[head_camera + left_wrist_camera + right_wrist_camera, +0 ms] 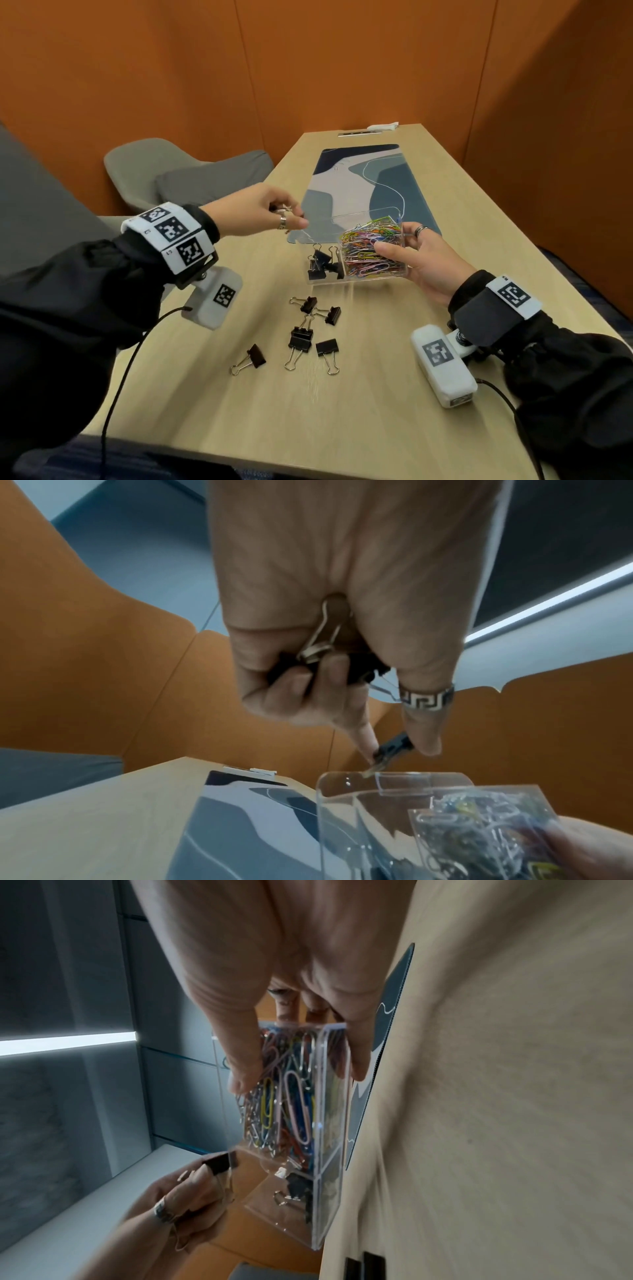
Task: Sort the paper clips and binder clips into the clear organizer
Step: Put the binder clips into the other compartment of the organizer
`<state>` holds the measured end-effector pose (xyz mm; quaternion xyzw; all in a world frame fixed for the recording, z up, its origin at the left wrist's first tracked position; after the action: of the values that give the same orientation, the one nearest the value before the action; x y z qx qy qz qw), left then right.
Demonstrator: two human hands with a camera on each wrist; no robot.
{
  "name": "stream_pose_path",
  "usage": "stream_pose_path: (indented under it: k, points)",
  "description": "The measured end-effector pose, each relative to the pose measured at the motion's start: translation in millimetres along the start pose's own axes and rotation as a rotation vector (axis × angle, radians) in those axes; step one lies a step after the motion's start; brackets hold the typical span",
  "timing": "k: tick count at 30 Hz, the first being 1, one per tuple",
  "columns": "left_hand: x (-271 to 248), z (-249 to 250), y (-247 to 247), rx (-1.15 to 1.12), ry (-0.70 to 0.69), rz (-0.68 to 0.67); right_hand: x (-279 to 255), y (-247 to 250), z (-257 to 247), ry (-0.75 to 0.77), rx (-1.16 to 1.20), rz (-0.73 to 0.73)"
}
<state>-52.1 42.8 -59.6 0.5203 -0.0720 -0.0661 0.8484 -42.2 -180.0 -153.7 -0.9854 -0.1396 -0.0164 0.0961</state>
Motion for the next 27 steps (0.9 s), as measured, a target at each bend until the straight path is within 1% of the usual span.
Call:
stream_pose_path:
  k: [4, 6, 8, 11, 13, 16, 18, 20, 24, 27]
  points:
    - [8.7, 16.2, -11.3, 0.171, 0.033, -0.129, -0.2, -1.8, -0.8, 0.014, -0.011, -0.021]
    - [11.5, 18.9, -17.9, 0.182, 0.057, -0.182, -0.6, -2.2, -1.8, 0.024, -0.028, -0.033]
    - [13.6, 19.9, -22.5, 0.179, 0.062, -0.192, -0.8, -2.5, -2.0, 0.031, -0.037, -0.037]
    - [15.4, 21.4, -23.8, 0.174, 0.069, -0.104, -0.6, -2.8, -1.2, 0.034, -0.043, -0.036]
    - [15.4, 22.7, -23.7, 0.056, 0.085, -0.042, -0.4, -3.2, -1.5, 0.041, -0.037, -0.041]
    - [14.7, 24.6, -26.2, -0.152, 0.130, -0.039, -0.4, -3.6, -1.6, 0.042, -0.037, -0.041]
    - [15.3, 25.9, -27.9, -0.210, 0.144, -0.046, -0.4, -3.1, -1.3, 0.044, -0.038, -0.029]
    - [16.9, 27.7, -28.6, -0.162, 0.115, -0.023, -0.4, -2.6, -1.4, 0.044, -0.041, -0.024]
    - [20.2, 28.5, -28.8, -0.008, 0.009, 0.051, -0.2, -3.0, -2.4, 0.043, -0.043, -0.028]
    - [21.3, 27.9, -27.5, -0.003, -0.047, 0.086, 0.1, -2.5, -2.0, 0.035, -0.046, -0.019]
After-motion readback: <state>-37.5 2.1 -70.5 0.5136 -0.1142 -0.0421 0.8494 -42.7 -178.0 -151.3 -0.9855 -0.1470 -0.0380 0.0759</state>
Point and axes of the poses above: each hand's wrist, its own x-axis towards the middle knuckle, its own y-axis out of the back of the hand, z = x × y, the point moved 5 cm from there along x, towards the middle knuckle, and after that the axes turned 2 degrees about y, right-handed, at the moved point
